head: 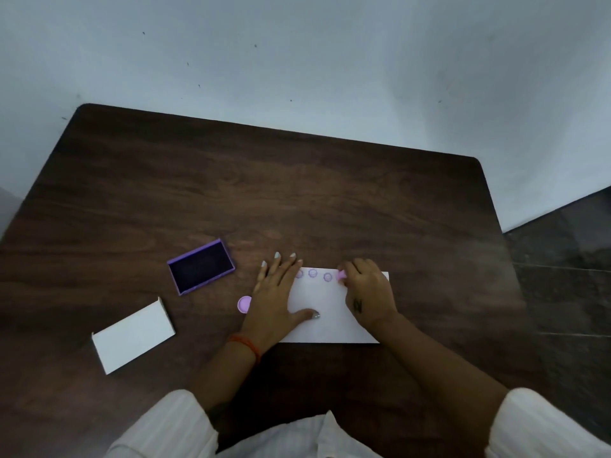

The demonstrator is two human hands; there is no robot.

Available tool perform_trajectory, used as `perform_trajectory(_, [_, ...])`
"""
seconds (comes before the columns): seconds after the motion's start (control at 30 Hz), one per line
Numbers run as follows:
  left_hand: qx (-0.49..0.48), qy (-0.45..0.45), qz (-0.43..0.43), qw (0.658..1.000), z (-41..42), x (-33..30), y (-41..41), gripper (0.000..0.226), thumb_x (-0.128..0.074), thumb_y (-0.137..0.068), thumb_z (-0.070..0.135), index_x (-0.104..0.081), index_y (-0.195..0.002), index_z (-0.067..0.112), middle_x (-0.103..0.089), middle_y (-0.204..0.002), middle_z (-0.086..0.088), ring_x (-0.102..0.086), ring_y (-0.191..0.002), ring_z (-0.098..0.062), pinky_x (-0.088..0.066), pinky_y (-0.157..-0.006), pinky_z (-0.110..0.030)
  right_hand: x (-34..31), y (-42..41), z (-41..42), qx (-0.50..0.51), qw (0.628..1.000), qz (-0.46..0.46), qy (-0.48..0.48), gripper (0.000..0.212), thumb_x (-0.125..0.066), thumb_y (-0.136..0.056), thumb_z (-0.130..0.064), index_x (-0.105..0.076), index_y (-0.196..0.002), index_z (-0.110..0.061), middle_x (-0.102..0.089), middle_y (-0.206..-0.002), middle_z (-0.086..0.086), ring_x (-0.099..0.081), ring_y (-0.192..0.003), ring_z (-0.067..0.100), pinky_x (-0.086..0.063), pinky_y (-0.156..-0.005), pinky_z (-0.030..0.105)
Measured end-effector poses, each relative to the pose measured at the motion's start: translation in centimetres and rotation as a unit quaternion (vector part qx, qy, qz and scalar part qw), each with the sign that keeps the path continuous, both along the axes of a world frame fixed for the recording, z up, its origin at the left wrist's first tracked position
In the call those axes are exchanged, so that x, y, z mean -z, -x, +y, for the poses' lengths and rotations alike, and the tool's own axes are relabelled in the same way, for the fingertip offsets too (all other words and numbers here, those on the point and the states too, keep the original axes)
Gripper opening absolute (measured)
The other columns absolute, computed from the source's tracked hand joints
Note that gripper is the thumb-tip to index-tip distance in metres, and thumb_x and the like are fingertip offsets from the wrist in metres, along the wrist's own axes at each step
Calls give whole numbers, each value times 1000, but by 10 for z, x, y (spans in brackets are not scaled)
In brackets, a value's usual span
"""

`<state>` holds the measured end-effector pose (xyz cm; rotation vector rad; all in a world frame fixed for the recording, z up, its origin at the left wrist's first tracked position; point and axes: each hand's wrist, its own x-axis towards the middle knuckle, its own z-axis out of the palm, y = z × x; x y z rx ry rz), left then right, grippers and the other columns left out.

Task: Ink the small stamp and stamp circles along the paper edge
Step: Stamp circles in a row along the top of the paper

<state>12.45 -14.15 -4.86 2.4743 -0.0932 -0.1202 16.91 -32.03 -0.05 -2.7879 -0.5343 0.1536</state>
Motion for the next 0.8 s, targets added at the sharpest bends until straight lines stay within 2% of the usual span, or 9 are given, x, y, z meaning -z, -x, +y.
perform_trajectory(0.2, [4, -11, 35, 999, 1, -8, 0, 99, -64, -71, 61, -16, -146, 19, -14, -158, 2, 0, -147, -16, 11, -114, -29, -6, -2, -2, -1, 1000, 27, -16, 17, -55, -86, -7, -63, -102, -6, -65, -110, 13, -57, -104, 24, -45, -90, 30])
perform_trajectory(0.27, [6, -16, 41, 999, 2, -12, -1, 100, -63, -71, 62, -14, -147, 19, -13, -159, 1, 0, -147, -17, 10, -114, -30, -15, -3, -3, 46, 993, 65, -87, 13, -57, -86, -8, -65, -95, -6, -67, -104, 13, -59, -99, 24, -46, -89, 31])
perform_trajectory(0.33, [8, -12, 47, 999, 3, -15, -1, 100, -62, -72, 62, -13, -147, 19, -14, -159, 2, -1, -147, -17, 8, -115, -31, -20, 0, -7, 144, 957, 84, -236, 9, -62, -84, -9, -68, -89, -6, -70, -95, 12, -62, -92, 23, -50, -85, 36])
perform_trajectory(0.4, [2, 2, 43, 999, 5, -20, 0, 100, -60, -72, 64, -12, -147, 19, -14, -159, 3, -2, -147, -17, 5, -117, -31, -24, 7, -11, 264, 883, 104, -372, 11, -67, -81, -12, -69, -92, -9, -70, -93, 8, -64, -91, 20, -53, -85, 37])
perform_trajectory(0.43, [-2, 7, 36, 999, 6, -23, 1, 99, -59, -73, 64, -11, -147, 19, -13, -159, 4, -1, -147, -16, 4, -116, -31, -24, 9, -12, 322, 823, 136, -447, 13, -67, -81, -12, -69, -93, -9, -70, -94, 7, -65, -92, 20, -53, -86, 36])
perform_trajectory(0.53, [-25, 19, 6, 999, 15, -29, 7, 91, -57, -78, 60, -13, -147, 21, -14, -158, 5, -2, -146, -14, 1, -115, -29, -27, 18, -16, 421, 572, 241, -662, 8, -59, -85, -3, -65, -90, -1, -68, -88, 10, -67, -81, 18, -59, -76, 31])
perform_trajectory(0.6, [-61, 38, -14, 997, 23, -33, 15, 85, -60, -79, 55, -19, -146, 21, -20, -157, 4, -8, -146, -15, -9, -117, -34, -28, 31, -17, 424, 465, 286, -723, 14, -55, -88, -2, -67, -81, 0, -72, -77, 9, -71, -69, 16, -61, -62, 25])
perform_trajectory(0.67, [-99, 50, -16, 994, 32, -35, 25, 79, -64, -80, 46, -26, -144, 21, -27, -155, 2, -15, -145, -17, -18, -117, -37, -25, 45, -17, 415, 406, 320, -749, 20, -54, -88, -5, -69, -75, 0, -75, -70, 9, -72, -65, 15, -61, -57, 25])
perform_trajectory(0.8, [-157, 43, 5, 987, 45, -33, 45, 72, -71, -79, 32, -36, -141, 18, -40, -148, -4, -32, -138, -22, -26, -114, -37, -22, 60, -11, 401, 371, 348, -762, 14, -56, -86, -7, -67, -87, 1, -76, -75, 12, -73, -71, 19, -62, -63, 28])
